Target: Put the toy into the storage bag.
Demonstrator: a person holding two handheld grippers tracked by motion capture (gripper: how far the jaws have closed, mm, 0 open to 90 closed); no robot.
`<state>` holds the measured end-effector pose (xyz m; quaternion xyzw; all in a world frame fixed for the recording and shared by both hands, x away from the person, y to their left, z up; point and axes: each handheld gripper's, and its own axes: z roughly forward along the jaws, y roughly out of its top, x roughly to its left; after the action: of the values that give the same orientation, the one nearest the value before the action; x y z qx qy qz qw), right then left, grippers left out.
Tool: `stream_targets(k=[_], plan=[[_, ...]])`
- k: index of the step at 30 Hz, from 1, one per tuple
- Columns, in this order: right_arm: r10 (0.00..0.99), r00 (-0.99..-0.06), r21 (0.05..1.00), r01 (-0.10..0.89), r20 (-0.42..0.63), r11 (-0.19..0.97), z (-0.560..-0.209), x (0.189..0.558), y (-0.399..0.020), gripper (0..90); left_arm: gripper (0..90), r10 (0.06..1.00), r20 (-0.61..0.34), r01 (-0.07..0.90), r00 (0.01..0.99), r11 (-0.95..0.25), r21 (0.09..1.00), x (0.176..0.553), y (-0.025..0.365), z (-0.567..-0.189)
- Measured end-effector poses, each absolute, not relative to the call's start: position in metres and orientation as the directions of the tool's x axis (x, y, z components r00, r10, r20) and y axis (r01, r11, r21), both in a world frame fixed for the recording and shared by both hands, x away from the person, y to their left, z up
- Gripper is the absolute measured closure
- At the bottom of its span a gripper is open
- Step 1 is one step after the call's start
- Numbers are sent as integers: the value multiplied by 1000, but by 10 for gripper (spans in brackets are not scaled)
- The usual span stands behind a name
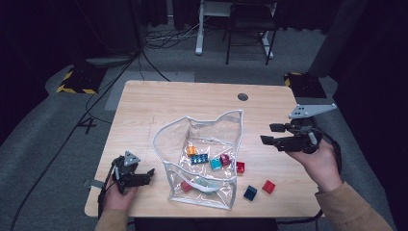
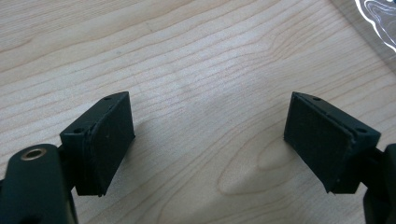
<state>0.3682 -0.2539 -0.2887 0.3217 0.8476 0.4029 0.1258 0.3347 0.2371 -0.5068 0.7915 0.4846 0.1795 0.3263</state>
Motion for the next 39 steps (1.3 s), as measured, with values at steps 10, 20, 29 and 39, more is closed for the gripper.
stream_targets(k=[10,20,29,39], plan=[[679,-733,747,477,47,463,-303,364,-274,407,163,884,-32,650,466,-317,691,335,237,-507],[702,-711,716,512,44,474,-333,361,-282,407,163,884,-32,650,465,-317,691,335,237,-507],[717,-695,675,554,52,487,-375,354,-287,408,163,884,-31,650,466,-318,690,335,237,-507],[736,-675,633,594,56,497,-409,347,-292,412,163,885,-32,650,465,-317,691,335,237,-507]])
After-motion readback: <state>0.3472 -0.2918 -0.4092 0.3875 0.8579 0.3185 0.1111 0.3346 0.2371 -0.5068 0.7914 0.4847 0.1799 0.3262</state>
